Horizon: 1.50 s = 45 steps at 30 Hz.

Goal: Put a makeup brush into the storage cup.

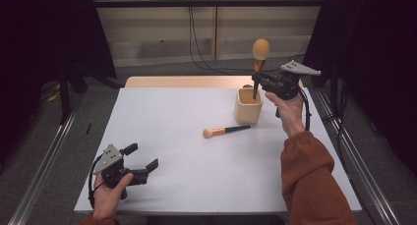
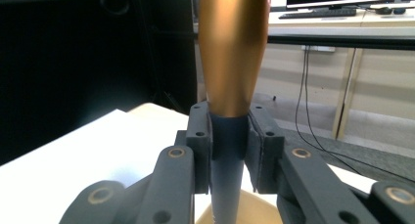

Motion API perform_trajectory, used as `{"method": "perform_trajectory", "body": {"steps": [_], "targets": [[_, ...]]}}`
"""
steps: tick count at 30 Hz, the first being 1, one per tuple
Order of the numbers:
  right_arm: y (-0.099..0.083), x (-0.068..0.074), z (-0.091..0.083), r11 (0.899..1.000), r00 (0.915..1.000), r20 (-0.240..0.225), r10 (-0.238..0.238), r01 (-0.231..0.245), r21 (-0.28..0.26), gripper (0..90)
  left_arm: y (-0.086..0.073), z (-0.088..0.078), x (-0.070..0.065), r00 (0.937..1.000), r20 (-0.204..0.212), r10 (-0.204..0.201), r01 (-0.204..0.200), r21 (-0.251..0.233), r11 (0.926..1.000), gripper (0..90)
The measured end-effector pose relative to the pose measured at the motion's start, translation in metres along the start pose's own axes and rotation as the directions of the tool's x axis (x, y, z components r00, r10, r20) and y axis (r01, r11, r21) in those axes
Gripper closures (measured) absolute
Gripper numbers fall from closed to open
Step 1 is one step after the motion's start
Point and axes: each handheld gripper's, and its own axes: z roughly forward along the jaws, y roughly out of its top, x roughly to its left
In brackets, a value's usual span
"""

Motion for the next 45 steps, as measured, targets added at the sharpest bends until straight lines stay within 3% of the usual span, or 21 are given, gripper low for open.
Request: {"method": "perform_trajectory", "body": {"steps": [12,29,45], "targets": [[-0.017,-0.006,0.008,0.999,0.9997,0.01,-0.024,0.024,0.022,74.9,-0.001,0.002,0.0,1.0,-0.001,-0.001,0.001,0.013,0.9999,2.9],[-0.051,-0.015,0.01,0.996,0.9999,0.01,0.0,-0.001,0.086,74.9,0.0,0.001,-0.001,1.0,0.0,0.009,-0.009,0.0,1.0,3.6],[-0.067,-0.021,0.011,0.992,0.9996,0.011,0.027,-0.028,0.127,74.8,0.001,-0.002,0.0,1.0,-0.007,0.004,-0.004,-0.01,0.9999,3.8]]}}
